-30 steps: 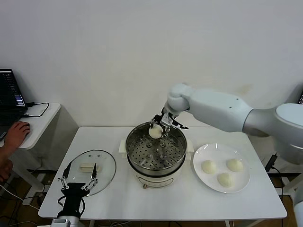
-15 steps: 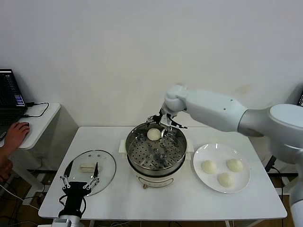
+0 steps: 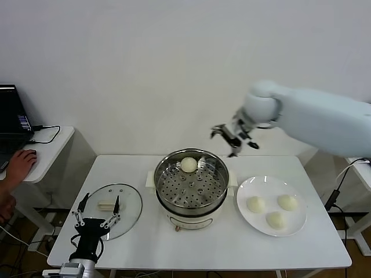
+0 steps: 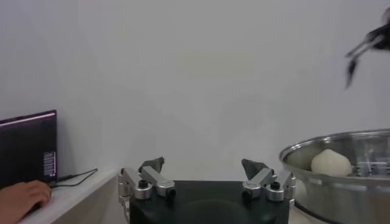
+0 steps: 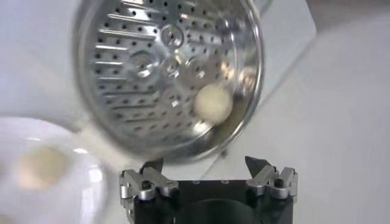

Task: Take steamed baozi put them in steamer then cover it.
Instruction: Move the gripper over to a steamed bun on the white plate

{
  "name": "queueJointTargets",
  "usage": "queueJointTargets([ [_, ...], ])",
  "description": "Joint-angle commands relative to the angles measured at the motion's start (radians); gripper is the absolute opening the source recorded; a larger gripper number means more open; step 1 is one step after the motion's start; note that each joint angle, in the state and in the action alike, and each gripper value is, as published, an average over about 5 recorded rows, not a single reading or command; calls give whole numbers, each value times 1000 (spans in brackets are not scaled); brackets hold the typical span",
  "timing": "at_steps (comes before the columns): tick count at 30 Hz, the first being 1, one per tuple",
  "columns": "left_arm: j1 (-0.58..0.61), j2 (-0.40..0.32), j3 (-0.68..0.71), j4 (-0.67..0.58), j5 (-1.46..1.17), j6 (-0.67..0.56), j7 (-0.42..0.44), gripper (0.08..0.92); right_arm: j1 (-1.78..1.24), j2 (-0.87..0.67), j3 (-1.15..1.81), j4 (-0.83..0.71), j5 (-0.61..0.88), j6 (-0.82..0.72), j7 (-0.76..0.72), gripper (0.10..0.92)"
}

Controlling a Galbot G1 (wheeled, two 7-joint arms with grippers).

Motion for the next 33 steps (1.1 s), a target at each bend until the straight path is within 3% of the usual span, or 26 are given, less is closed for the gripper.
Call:
queueJointTargets([
  [1, -22, 20, 12, 6, -13, 8, 1, 823, -11, -336, -11, 217, 81, -209, -13, 823],
  [11, -45, 35, 16, 30, -19, 14, 4, 823, -402, -413, 164, 173, -71, -196, 26, 823],
  [33, -3, 7, -21, -3, -14, 11, 6, 823, -752, -83, 433, -209, -211, -116, 51, 823],
])
